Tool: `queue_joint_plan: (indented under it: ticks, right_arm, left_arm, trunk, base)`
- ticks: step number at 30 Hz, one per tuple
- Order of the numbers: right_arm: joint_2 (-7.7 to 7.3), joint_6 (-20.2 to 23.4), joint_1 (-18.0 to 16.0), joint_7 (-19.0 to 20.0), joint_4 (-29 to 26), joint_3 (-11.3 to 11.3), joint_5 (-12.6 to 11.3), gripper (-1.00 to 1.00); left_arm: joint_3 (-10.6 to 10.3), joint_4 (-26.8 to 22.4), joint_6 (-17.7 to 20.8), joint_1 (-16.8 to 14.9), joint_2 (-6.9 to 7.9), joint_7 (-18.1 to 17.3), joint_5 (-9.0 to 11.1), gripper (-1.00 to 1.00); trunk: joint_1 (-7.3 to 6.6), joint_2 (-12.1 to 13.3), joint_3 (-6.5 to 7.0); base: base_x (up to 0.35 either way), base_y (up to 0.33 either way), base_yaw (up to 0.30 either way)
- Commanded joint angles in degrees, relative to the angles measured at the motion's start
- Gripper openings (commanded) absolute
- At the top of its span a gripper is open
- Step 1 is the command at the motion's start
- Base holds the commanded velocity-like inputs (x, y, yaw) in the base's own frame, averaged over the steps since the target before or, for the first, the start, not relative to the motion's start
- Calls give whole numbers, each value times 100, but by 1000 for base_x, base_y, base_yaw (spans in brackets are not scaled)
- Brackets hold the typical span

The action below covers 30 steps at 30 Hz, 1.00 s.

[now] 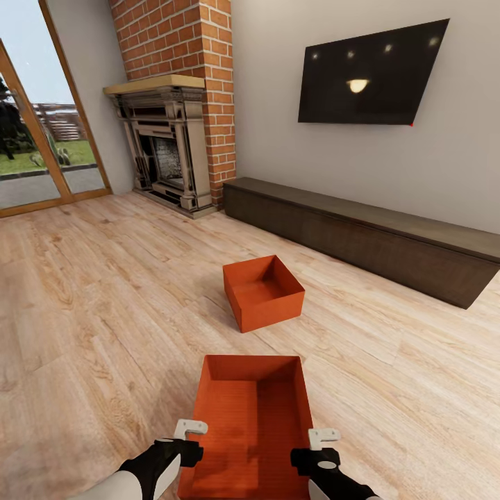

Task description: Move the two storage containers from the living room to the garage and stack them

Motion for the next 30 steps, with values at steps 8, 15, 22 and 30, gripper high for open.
queue_joint_plan:
  ticks: [8,15,22,30]
  right_arm:
    - [11,-8,-3,-72,-1,41,-77,100]
    - [7,-8,-3,-75,1,40,-89,100]
    - [7,-8,-3,-75,1,40,-89,100]
    - [-4,-12,-3,-75,1,40,-78,100]
  left_arm:
    - [11,-12,34,0,-2,16,-59,100]
    - [11,-9,34,0,-2,13,-59,100]
    - [11,-10,34,0,-2,11,-59,100]
    - [11,-11,34,0,-2,12,-59,100]
  trunk:
    - [-1,-2,-38]
    - [-1,-2,-100]
    - [-1,-2,-163]
    - [-1,-2,-200]
  base:
    - [0,0,0]
    - [0,0,0]
    - [0,0,0]
    - [0,0,0]
